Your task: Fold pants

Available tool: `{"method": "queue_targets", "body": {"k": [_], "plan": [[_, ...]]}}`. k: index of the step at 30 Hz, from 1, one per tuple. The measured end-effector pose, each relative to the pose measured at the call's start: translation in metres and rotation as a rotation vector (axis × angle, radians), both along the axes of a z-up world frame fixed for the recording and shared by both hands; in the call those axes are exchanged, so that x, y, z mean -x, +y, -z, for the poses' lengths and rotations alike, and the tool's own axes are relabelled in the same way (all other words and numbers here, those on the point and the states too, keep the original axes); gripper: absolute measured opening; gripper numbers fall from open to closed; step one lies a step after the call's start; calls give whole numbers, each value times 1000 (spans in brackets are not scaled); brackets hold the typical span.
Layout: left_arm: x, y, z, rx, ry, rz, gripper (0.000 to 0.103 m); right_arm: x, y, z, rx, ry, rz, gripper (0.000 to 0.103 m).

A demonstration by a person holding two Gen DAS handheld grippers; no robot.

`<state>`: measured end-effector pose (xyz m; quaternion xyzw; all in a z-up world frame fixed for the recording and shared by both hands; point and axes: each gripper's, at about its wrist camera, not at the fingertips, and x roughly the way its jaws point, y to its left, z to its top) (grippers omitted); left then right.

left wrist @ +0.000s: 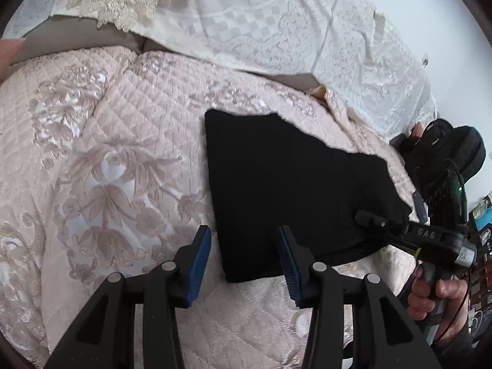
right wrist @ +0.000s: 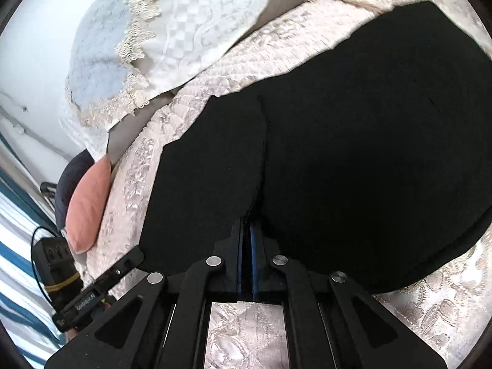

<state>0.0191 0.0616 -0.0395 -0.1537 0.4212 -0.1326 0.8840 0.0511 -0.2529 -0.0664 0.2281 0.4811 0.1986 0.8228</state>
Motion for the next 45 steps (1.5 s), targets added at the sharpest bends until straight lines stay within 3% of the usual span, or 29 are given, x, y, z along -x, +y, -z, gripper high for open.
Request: {"method": "queue_targets", "body": {"k": [3, 7, 9, 12, 13, 17, 20, 24, 28, 31, 36, 39, 43, 45], "plan": [[2, -5, -11, 8, -32, 12, 47, 7, 4, -16, 91, -64, -2, 9], [0, -22, -7, 18, -20, 66, 47, 19, 7, -31, 48, -147, -21, 9], [-2, -32, 2, 3, 0, 88, 47, 17, 13, -23, 56, -128, -42, 9], [0, -39, 10, -16, 19, 98, 47, 12, 12, -3, 164, -47, -17, 4], [2, -40, 8, -24, 9, 101, 47, 14, 6, -6, 138, -58, -11, 4], [5, -34, 4, -8, 15, 98, 47, 22, -8, -24, 277, -119, 53, 6], [6, -33, -2, -5, 2, 87, 47, 25, -16, -34, 232, -141, 50, 7], [3, -40, -7, 1, -25, 92, 47, 27, 16, -36, 163, -192, -48, 11], [-1, -47, 11, -57, 20, 97, 45, 18, 24, -1, 185, -90, -77, 15], [7, -44, 8, -71, -7, 95, 45, 20, 12, -11, 133, -122, -50, 16], [14, -40, -4, -41, -24, 71, 45, 28, -30, -15, 166, -131, 60, 42], [14, -44, -11, -38, -47, 75, 46, 40, -57, -22, 166, -143, 139, 42], [5, -53, -5, -84, -20, 75, 46, 49, -94, -28, 145, -133, 274, 43], [4, -57, -6, -97, -16, 76, 46, 52, -114, -27, 124, -116, 336, 48]]}}
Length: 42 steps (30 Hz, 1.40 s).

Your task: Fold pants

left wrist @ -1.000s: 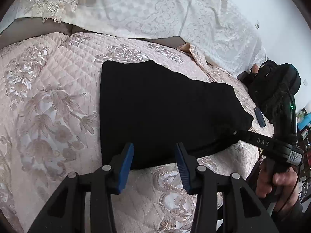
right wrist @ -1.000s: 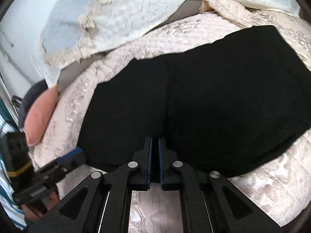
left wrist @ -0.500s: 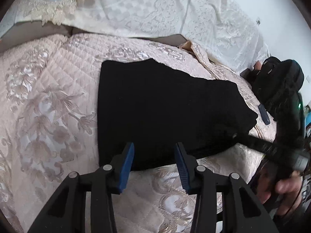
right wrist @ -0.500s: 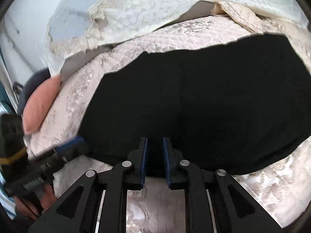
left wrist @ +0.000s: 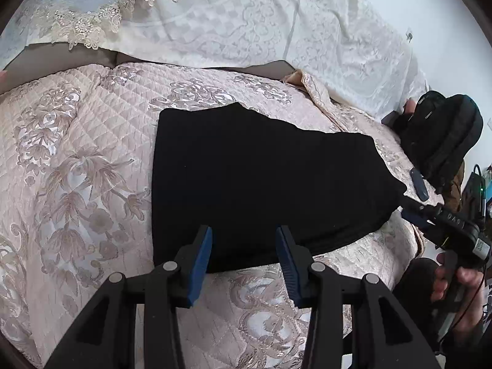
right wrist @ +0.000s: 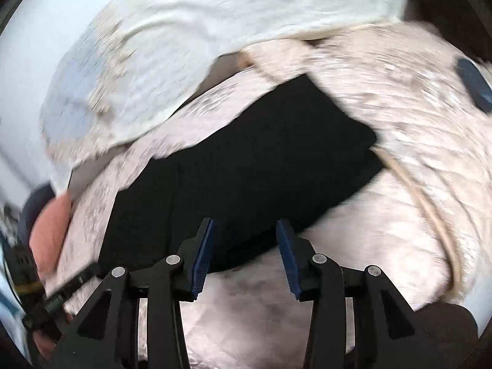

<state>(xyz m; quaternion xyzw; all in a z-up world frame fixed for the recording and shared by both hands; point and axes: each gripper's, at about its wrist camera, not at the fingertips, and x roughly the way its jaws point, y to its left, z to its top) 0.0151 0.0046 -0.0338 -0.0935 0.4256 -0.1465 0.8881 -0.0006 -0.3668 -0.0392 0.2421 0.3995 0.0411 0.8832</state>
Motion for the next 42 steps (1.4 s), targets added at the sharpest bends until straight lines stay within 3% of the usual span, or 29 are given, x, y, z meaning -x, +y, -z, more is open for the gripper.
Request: {"method": "queue_targets", "body": {"k": [3, 10, 16, 20, 29, 31, 34, 42], "plan": [[-3, -11, -10, -22, -23, 15, 46, 5, -24, 3, -51, 3, 84, 56], [-24, -39, -9, -105, -30, 51, 46, 0, -53, 18, -171, 41, 190, 56], [-29, -45, 11, -102, 27, 52, 46, -17, -62, 23, -241, 33, 192, 58], [-26, -45, 14, -107, 23, 58, 46, -33, -67, 31, -288, 27, 206, 59], [-26, -43, 17, -92, 25, 59, 46, -41, -48, 28, -258, -5, 181, 60], [-26, -42, 16, -88, 26, 58, 46, -49, -49, 28, -241, -10, 190, 56], [-25, -37, 14, -64, 37, 47, 46, -61, -49, 26, -207, 18, 188, 24], [-21, -1, 6, -14, 37, -55, 46, -57, -21, -30, -143, -99, 52, 20]]}}
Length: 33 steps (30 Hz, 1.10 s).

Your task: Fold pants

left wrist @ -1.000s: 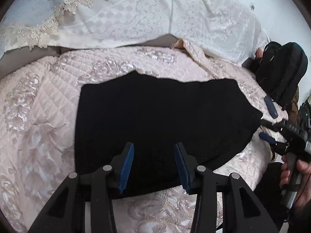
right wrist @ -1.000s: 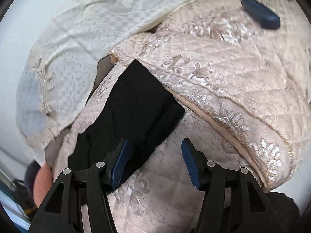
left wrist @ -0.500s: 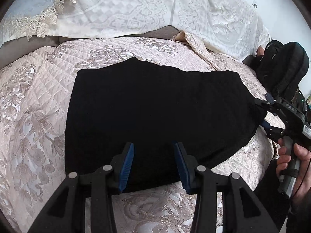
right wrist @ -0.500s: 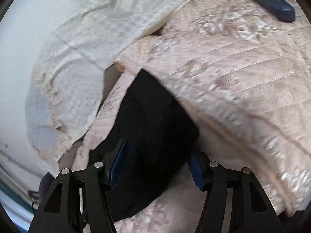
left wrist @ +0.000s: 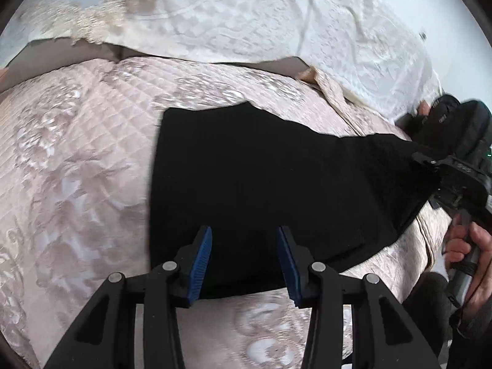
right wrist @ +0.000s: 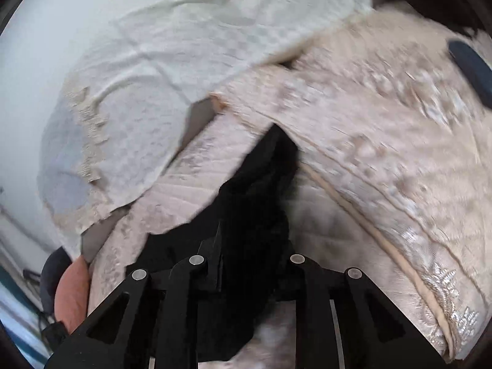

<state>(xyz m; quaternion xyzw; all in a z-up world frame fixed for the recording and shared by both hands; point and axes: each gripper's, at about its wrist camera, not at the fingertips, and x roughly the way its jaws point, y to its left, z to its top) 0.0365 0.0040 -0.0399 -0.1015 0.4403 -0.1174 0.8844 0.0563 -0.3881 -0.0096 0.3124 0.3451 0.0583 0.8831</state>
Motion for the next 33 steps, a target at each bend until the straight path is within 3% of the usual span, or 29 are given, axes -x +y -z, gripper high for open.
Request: {"method": "queue_targets", "body": {"k": [7, 13, 25, 29, 33], "plan": [[5, 36, -6, 17, -16, -84, 46, -7, 58, -42, 46, -86, -164, 20], [10, 64, -5, 36, -24, -146, 46, -7, 126, -56, 100, -119, -346, 20], [28, 112, 2, 57, -16, -245, 46, -7, 251, 4, 224, -6, -604, 21], [31, 121, 2, 62, -17, -265, 46, -6, 269, 32, 267, 76, -649, 33], [31, 125, 1, 65, -21, -277, 46, 12, 275, 30, 264, 33, -709, 58]]}}
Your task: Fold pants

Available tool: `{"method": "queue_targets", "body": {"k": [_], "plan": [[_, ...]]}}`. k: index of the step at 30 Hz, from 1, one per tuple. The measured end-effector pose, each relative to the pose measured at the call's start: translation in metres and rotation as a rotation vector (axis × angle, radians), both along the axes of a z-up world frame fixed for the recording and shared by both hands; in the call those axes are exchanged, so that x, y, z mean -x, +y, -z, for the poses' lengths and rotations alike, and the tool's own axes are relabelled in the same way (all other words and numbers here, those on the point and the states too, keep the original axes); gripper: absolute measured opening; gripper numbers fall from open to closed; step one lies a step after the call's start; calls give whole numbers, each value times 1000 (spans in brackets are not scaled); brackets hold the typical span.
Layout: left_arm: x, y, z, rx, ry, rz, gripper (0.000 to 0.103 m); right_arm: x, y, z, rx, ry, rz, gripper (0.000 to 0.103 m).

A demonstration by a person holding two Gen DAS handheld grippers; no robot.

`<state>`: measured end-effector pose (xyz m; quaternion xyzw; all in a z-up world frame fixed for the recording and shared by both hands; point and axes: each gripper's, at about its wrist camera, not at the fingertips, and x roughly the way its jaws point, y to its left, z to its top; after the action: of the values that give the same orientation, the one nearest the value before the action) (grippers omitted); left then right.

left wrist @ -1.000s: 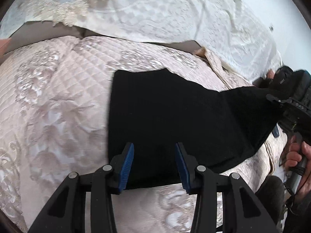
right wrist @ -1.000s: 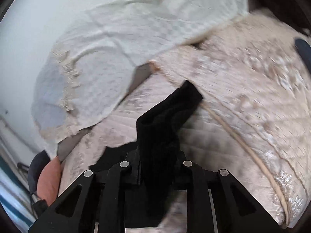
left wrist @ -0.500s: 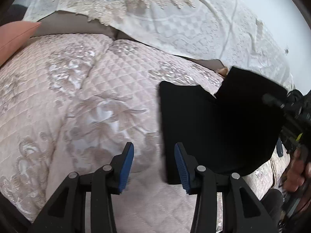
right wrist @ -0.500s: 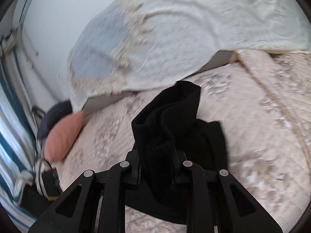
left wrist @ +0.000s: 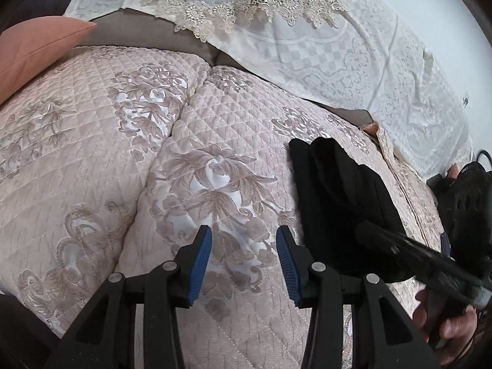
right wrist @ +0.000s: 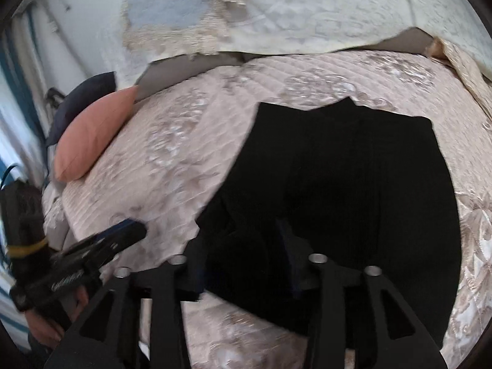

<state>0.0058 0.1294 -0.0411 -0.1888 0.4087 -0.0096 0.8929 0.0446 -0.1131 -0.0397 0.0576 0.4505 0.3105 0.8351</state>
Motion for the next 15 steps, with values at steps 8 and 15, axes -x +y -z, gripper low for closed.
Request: {"method": "queue_targets", "body": {"k": [8, 15], "plan": [[-6, -11, -11, 23, -23, 41, 46, 20, -36, -19, -172, -6, -18, 58], [-32, -70, -16, 52, -30, 205, 49, 14, -110, -15, -87, -27, 262, 23]]}}
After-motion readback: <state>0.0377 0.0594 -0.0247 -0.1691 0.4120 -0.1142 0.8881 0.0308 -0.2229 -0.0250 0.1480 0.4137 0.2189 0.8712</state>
